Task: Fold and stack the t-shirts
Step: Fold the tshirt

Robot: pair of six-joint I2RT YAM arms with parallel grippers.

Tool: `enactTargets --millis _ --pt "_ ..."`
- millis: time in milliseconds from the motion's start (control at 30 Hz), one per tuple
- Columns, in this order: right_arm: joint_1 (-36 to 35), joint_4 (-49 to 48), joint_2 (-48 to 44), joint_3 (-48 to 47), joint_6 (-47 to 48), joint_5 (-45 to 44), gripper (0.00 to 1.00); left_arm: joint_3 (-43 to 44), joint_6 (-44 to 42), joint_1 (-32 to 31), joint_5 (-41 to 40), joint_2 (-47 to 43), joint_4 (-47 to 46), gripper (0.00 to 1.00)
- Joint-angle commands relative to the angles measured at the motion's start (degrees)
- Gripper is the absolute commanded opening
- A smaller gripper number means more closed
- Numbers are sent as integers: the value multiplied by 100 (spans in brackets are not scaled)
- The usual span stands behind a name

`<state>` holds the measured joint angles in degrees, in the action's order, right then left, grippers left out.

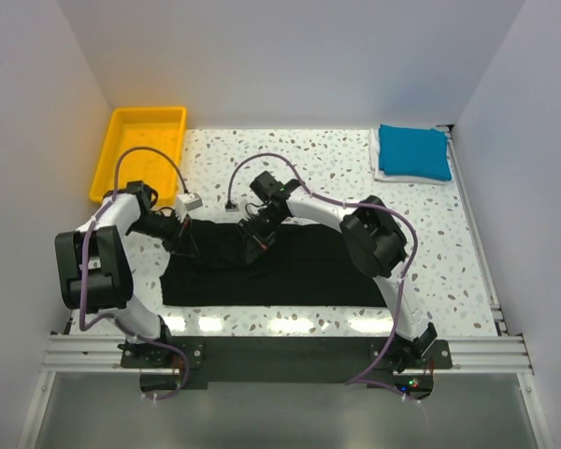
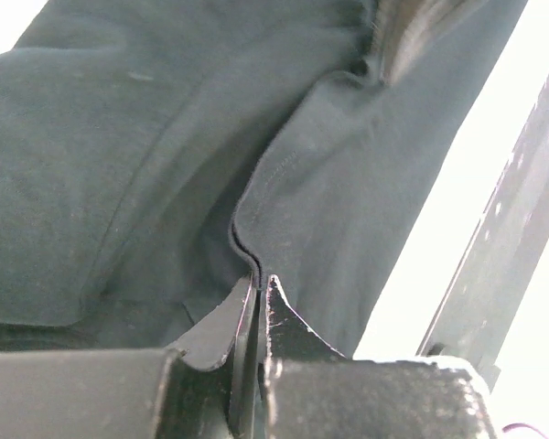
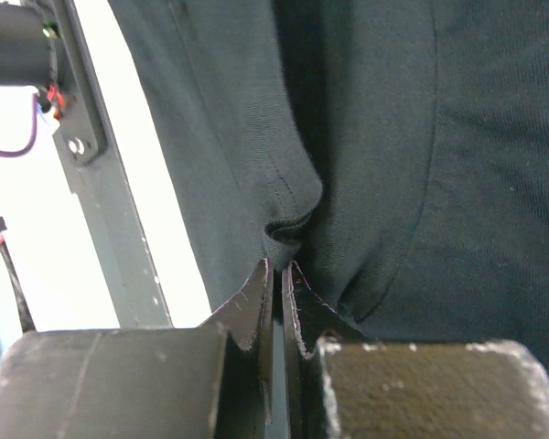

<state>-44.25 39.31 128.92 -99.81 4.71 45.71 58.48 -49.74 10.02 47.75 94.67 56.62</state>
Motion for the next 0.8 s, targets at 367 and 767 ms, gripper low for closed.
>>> enactTargets --millis 367,767 --pt "-22 1051 -561 260 1058 -160 36 -1040 -2190 -519 -933 -1310 728 44" --pt "-31 1483 -1001 15 1287 175 56 -583 -1611 -483 -504 -1382 623 52"
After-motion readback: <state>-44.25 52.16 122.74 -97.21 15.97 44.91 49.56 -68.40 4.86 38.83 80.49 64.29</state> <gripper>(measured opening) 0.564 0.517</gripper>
